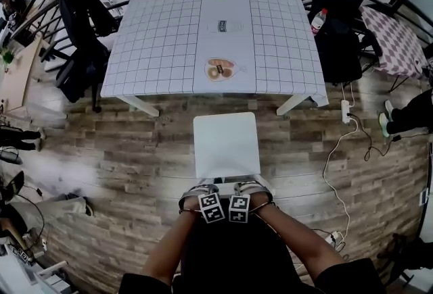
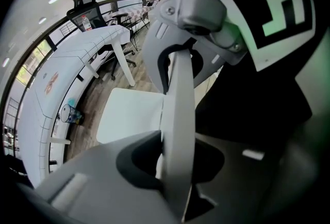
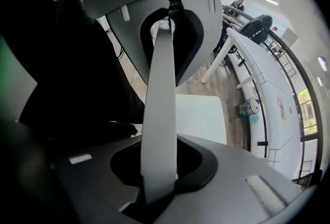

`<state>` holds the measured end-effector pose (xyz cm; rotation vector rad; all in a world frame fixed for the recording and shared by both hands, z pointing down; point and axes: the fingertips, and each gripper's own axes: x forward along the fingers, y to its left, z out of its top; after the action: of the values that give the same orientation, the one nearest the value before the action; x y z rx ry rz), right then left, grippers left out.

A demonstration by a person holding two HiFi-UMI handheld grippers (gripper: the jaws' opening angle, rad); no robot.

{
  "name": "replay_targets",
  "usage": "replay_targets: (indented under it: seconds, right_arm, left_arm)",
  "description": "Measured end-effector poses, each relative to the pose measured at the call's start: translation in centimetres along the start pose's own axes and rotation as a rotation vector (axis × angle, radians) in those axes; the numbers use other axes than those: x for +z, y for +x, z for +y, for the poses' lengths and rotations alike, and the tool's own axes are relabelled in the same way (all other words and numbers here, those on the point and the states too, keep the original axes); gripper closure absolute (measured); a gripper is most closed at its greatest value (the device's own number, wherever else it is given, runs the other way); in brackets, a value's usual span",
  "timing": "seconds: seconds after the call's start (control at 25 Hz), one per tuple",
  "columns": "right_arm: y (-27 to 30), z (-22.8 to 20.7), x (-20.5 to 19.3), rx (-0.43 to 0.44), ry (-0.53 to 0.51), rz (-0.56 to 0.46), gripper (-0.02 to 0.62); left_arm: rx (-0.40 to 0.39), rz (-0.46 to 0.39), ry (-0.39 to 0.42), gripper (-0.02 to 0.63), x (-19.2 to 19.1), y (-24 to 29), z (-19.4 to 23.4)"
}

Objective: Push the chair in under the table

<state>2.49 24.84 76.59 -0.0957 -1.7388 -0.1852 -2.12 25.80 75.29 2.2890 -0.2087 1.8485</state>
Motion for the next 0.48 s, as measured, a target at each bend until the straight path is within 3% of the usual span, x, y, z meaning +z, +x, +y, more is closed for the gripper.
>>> replay_targets:
  seconds: [0.48]
  right_arm:
    - [0.0, -7.8, 1.7, 0.018, 0.071, 0.008, 0.517]
  left_arm:
    - [-0.021, -0.006, 0.087, 0.515, -0.8, -1.6, 8.2]
